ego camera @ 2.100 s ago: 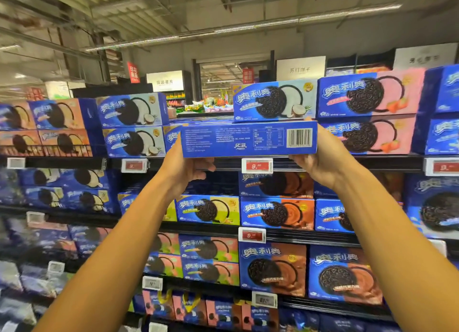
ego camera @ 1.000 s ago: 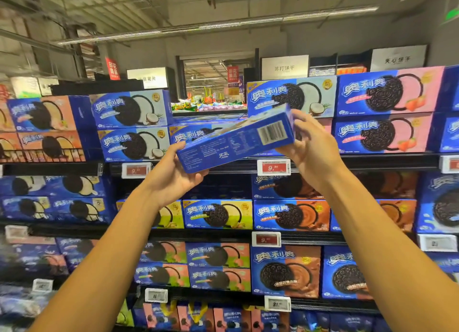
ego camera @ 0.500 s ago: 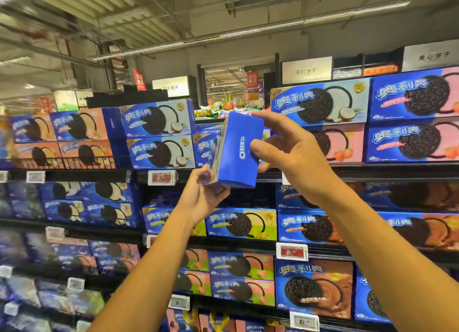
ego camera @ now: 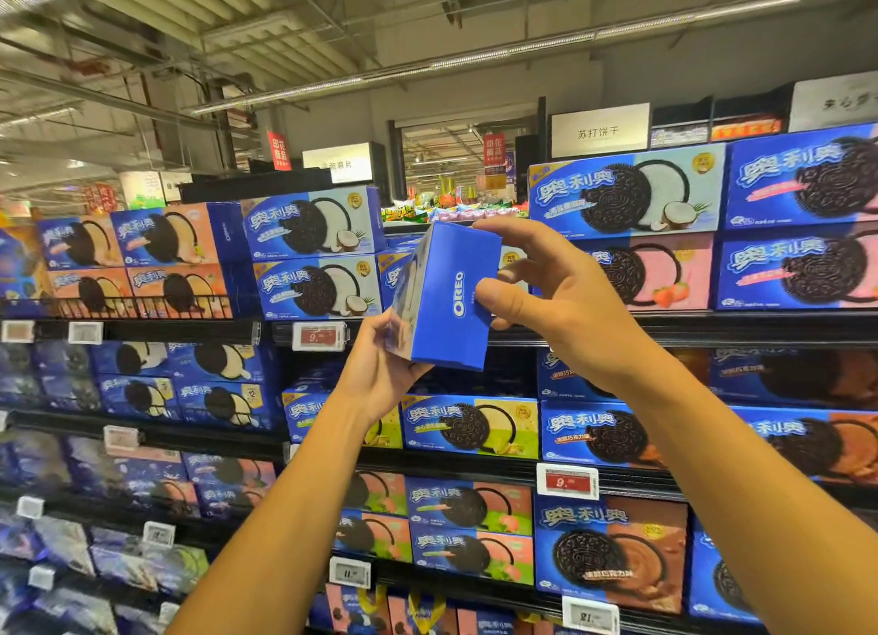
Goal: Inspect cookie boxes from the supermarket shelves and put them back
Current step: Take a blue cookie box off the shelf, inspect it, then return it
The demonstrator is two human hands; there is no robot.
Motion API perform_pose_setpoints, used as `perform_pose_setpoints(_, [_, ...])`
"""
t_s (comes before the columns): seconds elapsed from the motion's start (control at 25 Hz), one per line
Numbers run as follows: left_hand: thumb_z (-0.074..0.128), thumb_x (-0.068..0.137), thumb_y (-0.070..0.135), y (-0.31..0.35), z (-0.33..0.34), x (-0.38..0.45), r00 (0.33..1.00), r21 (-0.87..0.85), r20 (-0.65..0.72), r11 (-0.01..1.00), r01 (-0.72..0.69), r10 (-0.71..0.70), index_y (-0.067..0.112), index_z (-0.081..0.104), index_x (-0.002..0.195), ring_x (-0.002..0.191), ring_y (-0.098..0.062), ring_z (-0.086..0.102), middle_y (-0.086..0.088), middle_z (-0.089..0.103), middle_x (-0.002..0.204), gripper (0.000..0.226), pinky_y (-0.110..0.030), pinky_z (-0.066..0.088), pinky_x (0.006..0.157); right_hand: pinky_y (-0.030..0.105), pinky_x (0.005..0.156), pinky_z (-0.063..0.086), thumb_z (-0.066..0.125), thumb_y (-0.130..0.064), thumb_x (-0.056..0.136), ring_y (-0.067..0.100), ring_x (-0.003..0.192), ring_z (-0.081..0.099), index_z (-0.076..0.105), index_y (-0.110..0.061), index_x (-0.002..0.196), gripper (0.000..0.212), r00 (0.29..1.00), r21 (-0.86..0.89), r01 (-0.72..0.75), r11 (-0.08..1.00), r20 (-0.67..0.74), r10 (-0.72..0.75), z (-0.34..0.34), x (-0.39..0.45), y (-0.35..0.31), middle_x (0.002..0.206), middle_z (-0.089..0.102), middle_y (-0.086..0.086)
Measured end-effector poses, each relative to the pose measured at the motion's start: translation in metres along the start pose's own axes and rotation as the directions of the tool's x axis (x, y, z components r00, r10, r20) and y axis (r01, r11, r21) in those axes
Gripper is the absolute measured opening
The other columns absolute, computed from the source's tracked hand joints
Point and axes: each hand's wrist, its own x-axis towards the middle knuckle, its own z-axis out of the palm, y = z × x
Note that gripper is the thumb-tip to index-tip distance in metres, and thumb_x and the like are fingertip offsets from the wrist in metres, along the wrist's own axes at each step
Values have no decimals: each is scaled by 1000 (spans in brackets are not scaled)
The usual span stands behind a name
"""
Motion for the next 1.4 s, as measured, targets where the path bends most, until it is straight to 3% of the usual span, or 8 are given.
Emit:
perform_pose_setpoints(0.08, [47, 99, 30, 0, -3, -2, 999, 31, -33, 999, -20, 21, 15, 48, 125, 102, -22, 68, -9, 67, 122, 30, -38, 58, 79, 25, 69, 56, 73, -21, 86, 6, 81, 61, 59, -34, 125, 43, 1000, 10, -5, 1000, -9, 6, -5, -2, 4, 99, 65, -26])
perform_pose_setpoints(0.2, [52, 93, 28, 7, -5, -10, 992, 41, -68, 994, -104, 106, 14, 63, 115, 100, -24, 70, -7, 74, 107, 29, -42, 60, 80, 25, 72, 56, 74, -23, 83, 8, 88, 69, 55, -31, 133, 54, 995, 105, -59, 993, -73, 67, -16, -9, 16, 121, 65, -13])
perform_pose_setpoints(0.48, [50, 95, 18, 24, 5, -30, 915, 348, 5, 857, -380, 404, 25, 53, 135, 116, -24, 62, -5, 62, 133, 40, -47, 54, 93, 28, 65, 58, 63, -33, 87, 18, 83, 72, 62, -23, 115, 30, 887, 391, -233, 890, -290, 359, -29, -27, 50, 96, 77, 0])
perform_pose_setpoints(0.68, [58, 90, 8, 18, 10, -41, 877, 540, 103, 714, -446, 469, 21, 43, 139, 127, -27, 56, -6, 55, 141, 52, -45, 53, 97, 40, 81, 53, 51, -31, 104, 23, 100, 64, 68, -22, 122, 27, 795, 363, -326, 873, -393, 461, -39, -31, 62, 121, 71, 10])
perform_pose_setpoints(0.84, [60, 81, 2, 25, 12, -47, 861, 687, 185, 564, -458, 473, 3, 35, 147, 130, -26, 53, -16, 49, 146, 71, -43, 48, 105, 38, 88, 54, 45, -44, 103, 12, 105, 63, 68, -36, 123, 32, 862, 344, -308, 887, -294, 413, -41, -36, 61, 121, 71, -4])
perform_pose_setpoints(0.96, [69, 75, 0, 29, 17, -50, 854, 760, 212, 469, -450, 476, 9, 43, 142, 122, -17, 60, 0, 62, 132, 73, -34, 52, 99, 33, 87, 54, 44, -36, 104, 11, 104, 61, 67, -28, 126, 32, 882, 370, -197, 908, -337, 329, -41, -36, 65, 121, 69, -3])
perform_pose_setpoints(1.08, [73, 68, 0, 26, 23, -52, 844, 772, 235, 435, -464, 482, 23, 49, 128, 116, -7, 62, 19, 68, 118, 68, -27, 54, 94, 29, 84, 51, 43, -34, 100, 10, 101, 63, 66, -27, 115, 29, 861, 402, -73, 913, -436, 261, -40, -36, 66, 113, 70, -7])
perform_pose_setpoints(1.4, [70, 74, -14, 21, 32, -53, 815, 763, 250, 412, -498, 523, 27, 50, 121, 109, 0, 63, 11, 64, 119, 65, -23, 56, 88, 22, 76, 49, 39, -28, 96, 4, 91, 67, 56, -20, 110, 24, 860, 359, 44, 932, -489, 148, -40, -37, 67, 98, 73, -14])
